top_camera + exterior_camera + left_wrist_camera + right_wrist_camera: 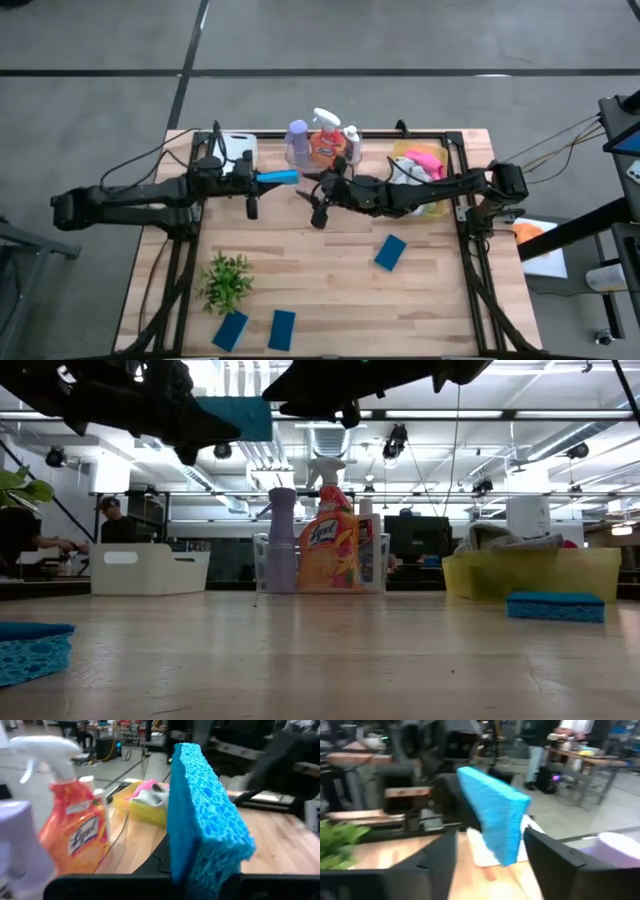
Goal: Pick & Place Kitchen Items
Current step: Put the blue sponge into the white bin
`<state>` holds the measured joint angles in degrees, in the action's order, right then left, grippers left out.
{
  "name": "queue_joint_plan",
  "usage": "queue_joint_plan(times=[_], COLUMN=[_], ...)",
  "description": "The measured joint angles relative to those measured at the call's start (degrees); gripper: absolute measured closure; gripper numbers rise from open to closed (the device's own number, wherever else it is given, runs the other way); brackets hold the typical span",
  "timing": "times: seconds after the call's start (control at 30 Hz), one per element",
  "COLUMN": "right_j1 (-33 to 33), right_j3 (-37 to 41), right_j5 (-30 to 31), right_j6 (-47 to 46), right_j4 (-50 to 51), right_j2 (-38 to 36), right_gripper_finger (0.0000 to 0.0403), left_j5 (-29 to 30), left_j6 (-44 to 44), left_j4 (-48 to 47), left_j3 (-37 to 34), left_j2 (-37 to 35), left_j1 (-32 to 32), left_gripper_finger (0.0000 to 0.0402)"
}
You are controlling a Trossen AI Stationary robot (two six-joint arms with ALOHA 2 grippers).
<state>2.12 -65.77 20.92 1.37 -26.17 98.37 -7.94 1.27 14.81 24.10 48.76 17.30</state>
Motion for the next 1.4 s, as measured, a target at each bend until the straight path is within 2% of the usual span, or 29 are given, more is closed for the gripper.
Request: queue_joint_plan(times=[0.1,0.2,0.47,0.63,0.73,0.97,1.27,1.4], right_j1=[1.17,3.17,9.32,11.60,13.05,13.95,14.22,14.22], right_j3=[1.62,5.21,20.22,25.83,27.86,28.61,28.61,28.61], right_j5=[-2.52,-2.58,-7.53,-7.29,-7.45,-7.34,-7.36,-7.36], right_j6=[0.33,1.92,9.03,8.78,8.02,8.15,8.30,8.34], right_j4=[-0.46,-4.95,-35.40,-39.15,-39.21,-39.39,-39.07,-38.93], right_j2=[0.00,0.00,-0.01,-0.37,-0.42,-0.55,-0.59,-0.89], right_gripper_finger=[0.0120,0.0098,0.0094,0.0094,0.0094,0.0094,0.0094,0.0094], left_j5=[3.78,8.49,19.30,29.16,33.28,34.10,34.00,33.89], left_j6=[-0.03,-0.03,2.01,7.09,9.30,11.98,13.78,13.78], left_j4=[-4.64,-9.64,-24.65,-39.79,-44.42,-47.82,-50.62,-50.44], left_j3=[0.00,0.00,0.98,5.47,7.30,7.54,7.43,7.41], left_j2=[-3.21,-6.10,-10.44,-9.53,-8.81,-5.28,3.55,7.94], left_j1=[0.02,0.04,0.50,2.45,3.78,9.35,16.04,16.84], left_gripper_finger=[0.0394,0.0394,0.0394,0.0394,0.0394,0.0394,0.0393,0.0372])
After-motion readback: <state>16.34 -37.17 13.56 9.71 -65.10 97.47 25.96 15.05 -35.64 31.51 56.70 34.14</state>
